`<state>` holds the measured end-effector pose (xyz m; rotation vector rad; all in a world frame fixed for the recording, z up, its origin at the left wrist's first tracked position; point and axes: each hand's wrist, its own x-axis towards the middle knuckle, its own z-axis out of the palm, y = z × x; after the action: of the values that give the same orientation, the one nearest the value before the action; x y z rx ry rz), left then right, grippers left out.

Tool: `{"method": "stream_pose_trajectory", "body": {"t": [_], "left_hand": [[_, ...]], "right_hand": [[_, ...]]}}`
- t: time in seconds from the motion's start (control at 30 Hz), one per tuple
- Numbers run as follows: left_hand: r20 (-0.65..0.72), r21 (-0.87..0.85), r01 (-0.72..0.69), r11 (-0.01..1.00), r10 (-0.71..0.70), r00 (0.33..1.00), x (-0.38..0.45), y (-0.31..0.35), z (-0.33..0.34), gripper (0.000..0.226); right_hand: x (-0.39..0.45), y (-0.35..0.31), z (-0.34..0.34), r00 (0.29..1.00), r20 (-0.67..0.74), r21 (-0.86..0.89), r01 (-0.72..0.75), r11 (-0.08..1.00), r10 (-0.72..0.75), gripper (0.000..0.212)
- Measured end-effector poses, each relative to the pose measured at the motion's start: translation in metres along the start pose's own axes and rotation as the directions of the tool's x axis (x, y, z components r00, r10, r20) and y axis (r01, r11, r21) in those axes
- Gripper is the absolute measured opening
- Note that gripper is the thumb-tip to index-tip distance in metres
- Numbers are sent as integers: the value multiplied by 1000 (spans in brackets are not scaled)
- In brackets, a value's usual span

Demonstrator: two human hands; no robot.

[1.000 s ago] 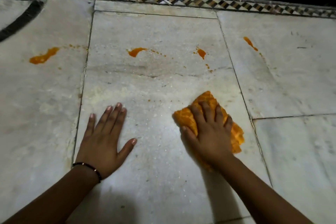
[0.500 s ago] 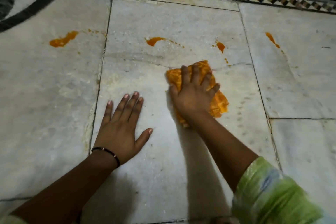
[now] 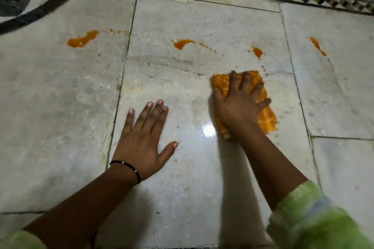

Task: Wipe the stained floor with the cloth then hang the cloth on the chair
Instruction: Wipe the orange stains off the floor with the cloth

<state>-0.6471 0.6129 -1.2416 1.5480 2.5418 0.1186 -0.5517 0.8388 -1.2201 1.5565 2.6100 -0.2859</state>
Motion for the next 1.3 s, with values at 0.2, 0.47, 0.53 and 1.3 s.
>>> {"method": "stream_pose_trajectory", "body": {"t": [0.2, 0.47, 0.53, 1.3], "left_hand": [[16, 16, -7, 1000, 6, 1000, 1, 0, -2, 78], [23, -10, -8, 1000, 8, 1000, 0, -1, 0, 78], [19, -14, -3, 1000, 3, 1000, 0, -1, 1, 79], [633, 276, -543, 793, 275, 724, -14, -123, -126, 87]], "right_hand": [[-41, -42, 10, 931, 28, -106, 364, 925, -364, 73], [-47, 100, -11, 791, 144, -143, 612, 778, -595, 68], [-25, 102, -18, 868, 111, -128, 495, 859, -484, 69], [-48, -10, 4, 996, 13, 8, 85, 996, -85, 66]]}}
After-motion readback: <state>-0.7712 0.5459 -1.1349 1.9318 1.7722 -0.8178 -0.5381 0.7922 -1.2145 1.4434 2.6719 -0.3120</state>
